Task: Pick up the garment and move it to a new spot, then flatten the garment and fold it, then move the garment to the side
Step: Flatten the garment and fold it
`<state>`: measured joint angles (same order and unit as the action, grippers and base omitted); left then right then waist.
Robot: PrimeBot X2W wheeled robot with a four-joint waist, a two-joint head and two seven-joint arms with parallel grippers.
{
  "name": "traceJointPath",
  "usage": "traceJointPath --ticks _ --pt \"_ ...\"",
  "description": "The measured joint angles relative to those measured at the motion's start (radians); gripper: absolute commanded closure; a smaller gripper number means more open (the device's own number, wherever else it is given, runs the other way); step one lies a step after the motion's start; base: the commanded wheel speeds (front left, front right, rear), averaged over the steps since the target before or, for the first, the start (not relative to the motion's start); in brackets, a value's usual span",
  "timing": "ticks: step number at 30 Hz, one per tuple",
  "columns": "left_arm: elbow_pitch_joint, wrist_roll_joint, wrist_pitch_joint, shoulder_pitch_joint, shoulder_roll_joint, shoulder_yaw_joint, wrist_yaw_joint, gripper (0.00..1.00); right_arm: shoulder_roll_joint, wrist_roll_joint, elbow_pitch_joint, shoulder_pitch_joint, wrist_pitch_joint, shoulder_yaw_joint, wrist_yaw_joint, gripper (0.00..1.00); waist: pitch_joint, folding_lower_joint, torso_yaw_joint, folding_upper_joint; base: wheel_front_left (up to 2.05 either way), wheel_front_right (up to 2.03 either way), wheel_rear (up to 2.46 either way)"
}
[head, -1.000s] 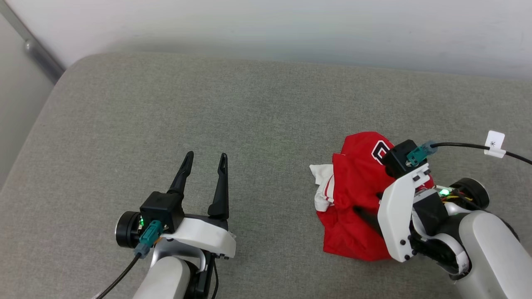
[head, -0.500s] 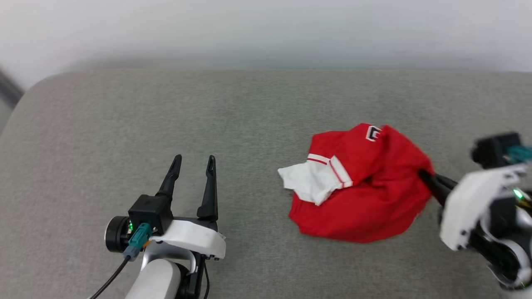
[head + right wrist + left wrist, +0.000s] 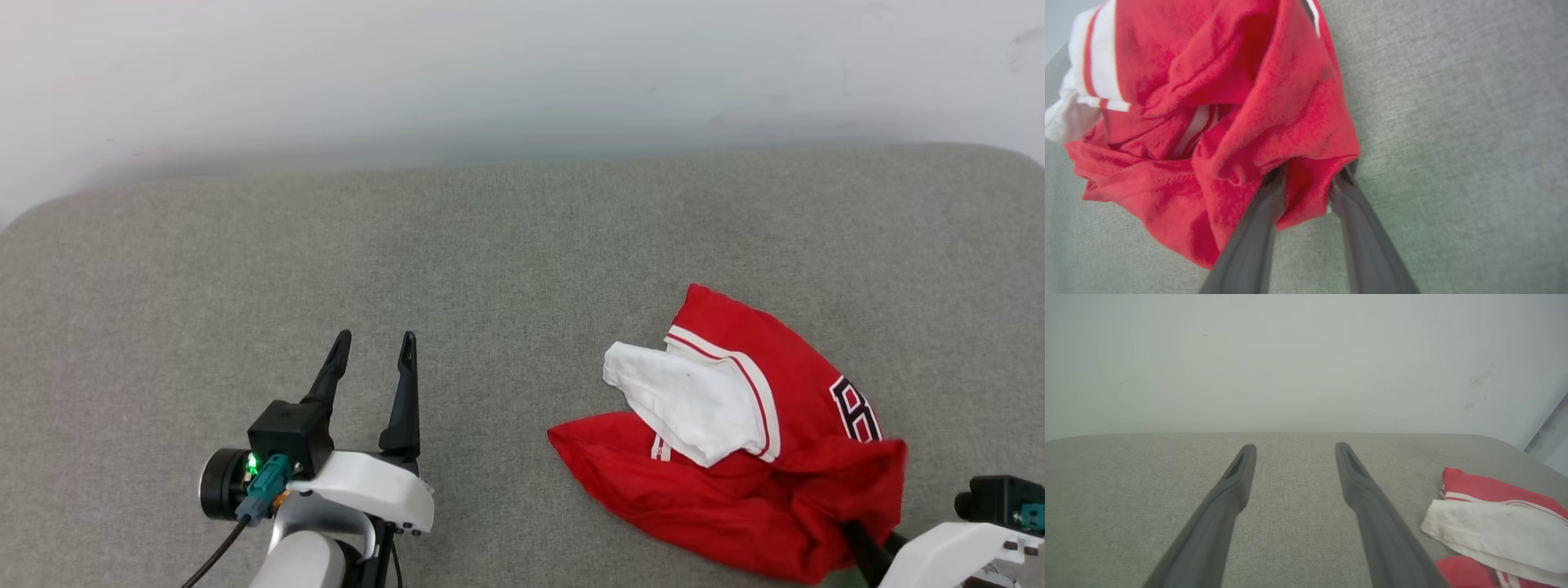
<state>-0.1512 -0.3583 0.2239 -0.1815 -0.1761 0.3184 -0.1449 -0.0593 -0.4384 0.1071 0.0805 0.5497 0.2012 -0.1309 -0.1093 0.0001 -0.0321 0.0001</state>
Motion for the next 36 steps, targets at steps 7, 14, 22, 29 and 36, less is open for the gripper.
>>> traceJointPath --ticks 7,14,22,29,36 --pt "0.000 -0.007 -0.010 0.031 -0.003 0.009 -0.005 0.00 -0.037 0.016 -0.094 0.019 -0.142 -0.062 0.000 0.00 0.042 0.0000 0.001 0.0000 0.00 0.00 0.00" --pt "0.012 -0.014 -0.019 0.045 -0.009 0.011 -0.009 0.00 -0.125 0.033 -0.220 0.013 -0.068 -0.157 0.000 0.00 0.060 -0.0001 0.010 0.0000 0.00 0.00 0.00" --pt "0.017 -0.014 -0.018 0.029 0.002 0.031 -0.008 0.00 -0.257 0.003 -0.262 -0.132 0.228 -0.356 0.000 0.00 0.032 -0.0001 0.041 0.0000 0.00 0.00 0.00" --pt "0.009 -0.016 -0.010 0.001 0.014 0.038 -0.005 0.00 -0.330 -0.013 -0.229 -0.256 0.350 -0.504 0.000 0.00 -0.023 -0.0001 0.076 0.0000 0.00 0.00 0.00" --pt "-0.004 -0.016 0.001 -0.029 0.020 0.038 -0.005 0.00 -0.377 -0.028 -0.173 -0.314 0.384 -0.570 0.000 1.00 -0.077 0.0000 0.101 0.0000 0.00 0.00 0.00"
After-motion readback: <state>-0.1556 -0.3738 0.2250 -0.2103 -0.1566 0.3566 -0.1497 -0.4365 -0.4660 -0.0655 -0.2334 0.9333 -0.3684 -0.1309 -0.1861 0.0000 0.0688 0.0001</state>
